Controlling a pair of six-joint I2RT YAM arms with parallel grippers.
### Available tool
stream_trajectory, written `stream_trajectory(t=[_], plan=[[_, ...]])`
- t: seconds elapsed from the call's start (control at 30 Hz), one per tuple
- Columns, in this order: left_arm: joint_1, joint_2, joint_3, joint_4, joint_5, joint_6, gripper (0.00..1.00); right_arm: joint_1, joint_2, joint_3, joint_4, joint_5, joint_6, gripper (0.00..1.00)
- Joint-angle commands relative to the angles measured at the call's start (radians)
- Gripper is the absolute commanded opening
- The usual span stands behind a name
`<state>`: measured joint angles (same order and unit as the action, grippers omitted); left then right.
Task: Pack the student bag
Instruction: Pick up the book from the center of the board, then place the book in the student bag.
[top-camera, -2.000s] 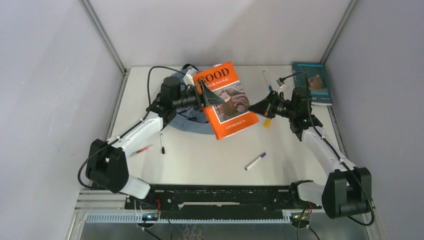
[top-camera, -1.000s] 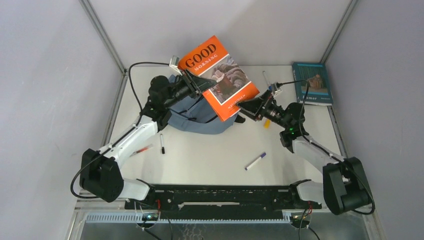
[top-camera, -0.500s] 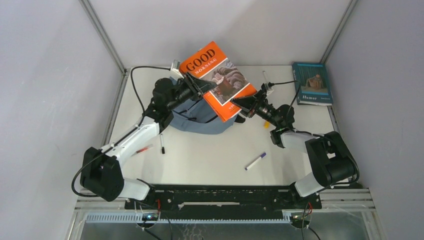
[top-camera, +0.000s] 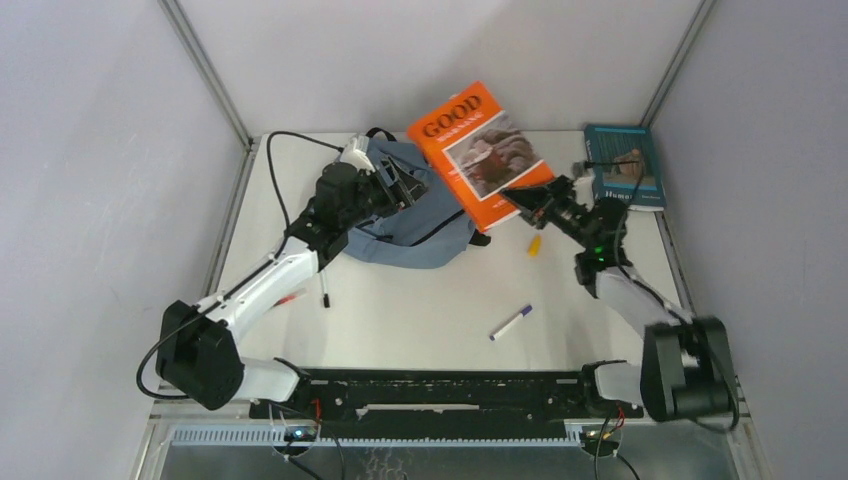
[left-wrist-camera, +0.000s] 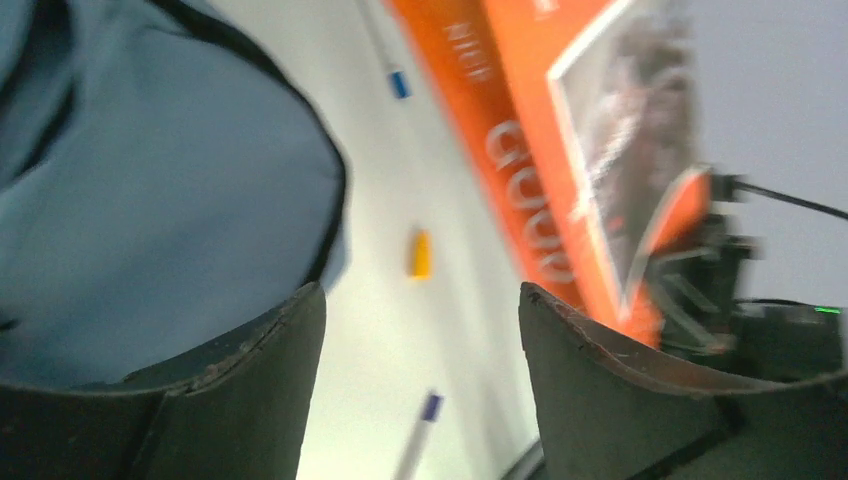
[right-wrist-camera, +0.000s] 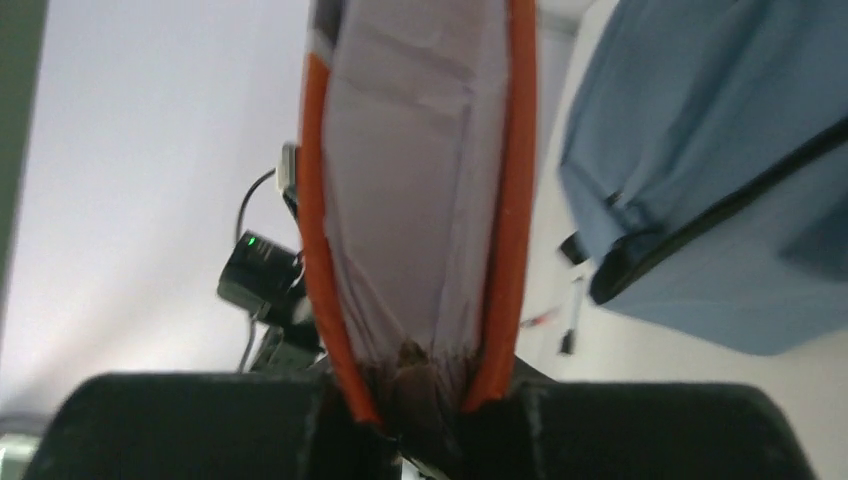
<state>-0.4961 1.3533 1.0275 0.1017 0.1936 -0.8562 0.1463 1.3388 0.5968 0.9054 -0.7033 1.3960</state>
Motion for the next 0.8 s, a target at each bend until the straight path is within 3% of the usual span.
stream_trajectory(t=[0.0,0.1,0.23,0.5,0.77], plan=[[0.002,0.005,0.054,-0.210,-0.129,0.255,0.76,-0.129,-0.282,0.104,-0.662,0.161,-0.395,0.00],[-0.030,0.121,0.157,-0.300,-0.102,0.377,0.72,-0.221,-0.369,0.178,-0.978,0.297,-0.570,0.00],[-0.117,0.318,0.382,-0.475,-0.130,0.502,0.75,-0.387,-0.396,0.182,-1.092,0.228,-0.588,0.00],[-0.149,0.555,0.651,-0.630,-0.111,0.570,0.75,-0.402,-0.413,0.182,-1.135,0.229,-0.615,0.00],[-0.156,0.669,0.712,-0.662,-0.139,0.584,0.69,-0.391,-0.399,0.182,-1.127,0.229,-0.611,0.00]])
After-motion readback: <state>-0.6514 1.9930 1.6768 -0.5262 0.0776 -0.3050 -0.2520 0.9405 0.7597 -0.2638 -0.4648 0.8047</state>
